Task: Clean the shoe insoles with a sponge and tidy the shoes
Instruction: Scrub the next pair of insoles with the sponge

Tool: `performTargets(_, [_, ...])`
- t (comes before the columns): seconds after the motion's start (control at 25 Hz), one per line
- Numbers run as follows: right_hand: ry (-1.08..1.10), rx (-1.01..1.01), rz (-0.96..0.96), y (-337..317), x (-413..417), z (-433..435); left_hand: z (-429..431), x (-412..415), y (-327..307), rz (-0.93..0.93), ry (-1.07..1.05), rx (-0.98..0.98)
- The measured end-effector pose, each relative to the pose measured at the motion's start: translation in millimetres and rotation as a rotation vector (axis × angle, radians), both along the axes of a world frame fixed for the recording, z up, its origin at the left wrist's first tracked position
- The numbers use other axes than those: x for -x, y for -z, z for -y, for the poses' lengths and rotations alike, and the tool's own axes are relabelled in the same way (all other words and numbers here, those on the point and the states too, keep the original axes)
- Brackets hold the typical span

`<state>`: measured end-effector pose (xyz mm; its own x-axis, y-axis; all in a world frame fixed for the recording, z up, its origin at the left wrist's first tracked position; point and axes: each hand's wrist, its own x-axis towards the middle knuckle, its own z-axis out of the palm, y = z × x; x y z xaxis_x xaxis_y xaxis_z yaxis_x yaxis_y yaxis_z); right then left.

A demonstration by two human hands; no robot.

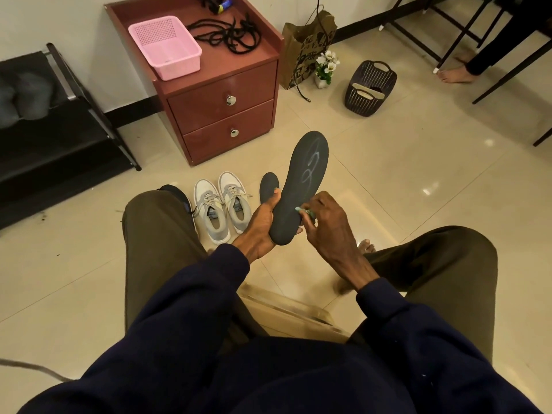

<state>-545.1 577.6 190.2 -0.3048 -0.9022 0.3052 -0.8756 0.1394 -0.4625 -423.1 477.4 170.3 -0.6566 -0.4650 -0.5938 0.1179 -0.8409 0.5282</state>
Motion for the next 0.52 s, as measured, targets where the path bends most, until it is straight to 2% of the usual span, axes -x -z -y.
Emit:
performTargets(0.08, [0.014,0.034,0.061,-2,-1,-2,-2,2,1,0.025,-0.012,-0.015])
performTargets(0.16, [-0.166,0.019,0.133,-7,-18,-9,-2,0,2,0.014,-0.020,-0.028])
performTargets(0.24, [-0.311,-0.006,0.106,-9,-29,-11,-1,-1,4,0.001,-0.003,-0.028])
performTargets(0.32, [-0.230,0.015,0.047,-5,-14,-2,-2,-1,4,0.009,-0.017,-0.027])
performTargets(0.44, [0.065,0.026,0.004,1,19,2,-6,2,6,0.029,0.061,0.008])
performTargets(0.52, [0.035,0.048,0.066,1,14,-4,-7,3,7,0.025,0.052,0.005])
